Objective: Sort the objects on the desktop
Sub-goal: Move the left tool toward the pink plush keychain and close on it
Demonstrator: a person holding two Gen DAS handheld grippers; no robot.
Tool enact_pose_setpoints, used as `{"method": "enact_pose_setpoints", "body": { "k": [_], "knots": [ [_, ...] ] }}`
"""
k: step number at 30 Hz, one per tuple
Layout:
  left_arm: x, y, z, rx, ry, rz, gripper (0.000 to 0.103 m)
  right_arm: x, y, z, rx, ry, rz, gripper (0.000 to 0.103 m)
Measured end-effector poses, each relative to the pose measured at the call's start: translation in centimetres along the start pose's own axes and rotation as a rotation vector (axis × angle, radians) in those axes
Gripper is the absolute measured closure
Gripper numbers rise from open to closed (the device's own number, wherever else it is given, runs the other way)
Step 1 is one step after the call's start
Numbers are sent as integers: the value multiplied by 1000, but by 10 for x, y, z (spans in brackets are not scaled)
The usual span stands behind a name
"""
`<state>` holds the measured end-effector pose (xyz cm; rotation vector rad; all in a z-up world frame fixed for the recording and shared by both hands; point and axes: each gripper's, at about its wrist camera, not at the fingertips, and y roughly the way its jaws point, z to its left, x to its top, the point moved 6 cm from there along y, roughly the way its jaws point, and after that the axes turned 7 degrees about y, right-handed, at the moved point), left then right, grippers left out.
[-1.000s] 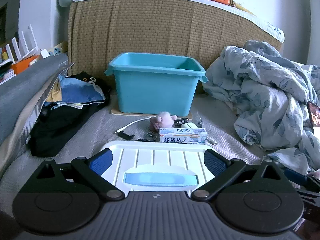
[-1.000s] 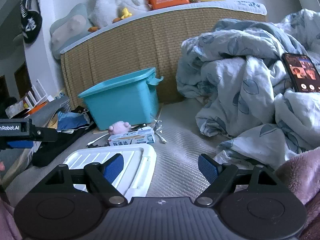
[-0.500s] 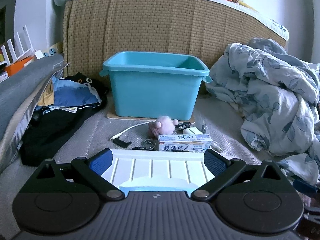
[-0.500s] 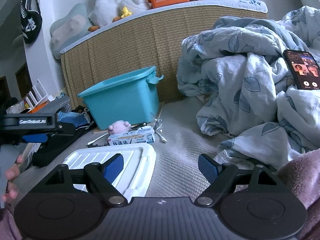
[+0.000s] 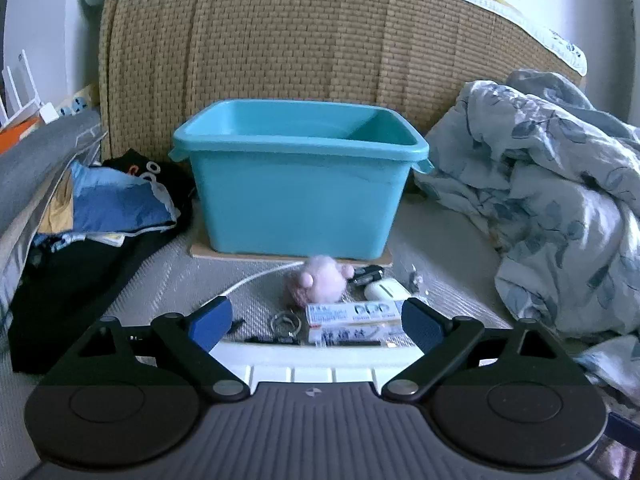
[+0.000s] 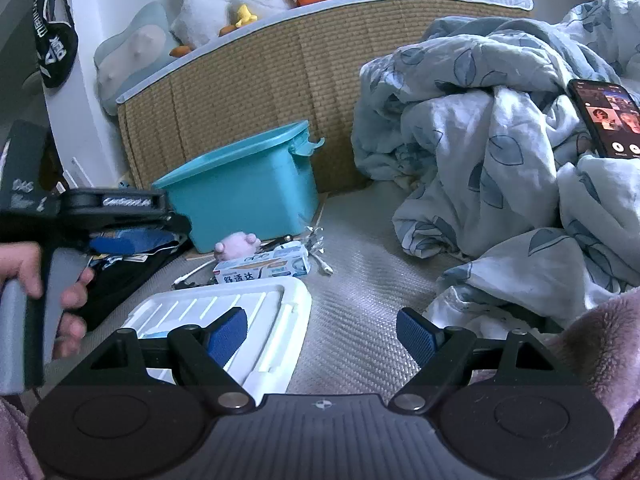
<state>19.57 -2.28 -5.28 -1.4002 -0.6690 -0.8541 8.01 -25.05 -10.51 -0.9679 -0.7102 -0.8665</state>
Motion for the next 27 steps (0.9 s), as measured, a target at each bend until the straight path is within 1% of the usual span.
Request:
{"method": "enact_pose_setpoints", "body": {
  "k": [9, 17, 19, 22, 27],
  "knots": [
    [-1, 26, -1, 14, 15, 44, 10, 0, 1, -1, 9, 5, 7, 17],
    [4, 51, 4, 20, 20, 65, 14, 0, 2, -2, 12, 11, 13, 17],
    [6, 59, 6, 17, 20, 76, 15, 0, 3, -3, 13, 13, 15, 17],
    [9, 72, 7, 4, 21, 91, 19, 0, 3, -4, 14, 17, 18, 17],
    [13, 93, 0, -27, 67, 103, 20, -1, 4, -4, 17, 20, 24, 17]
  ]
}}
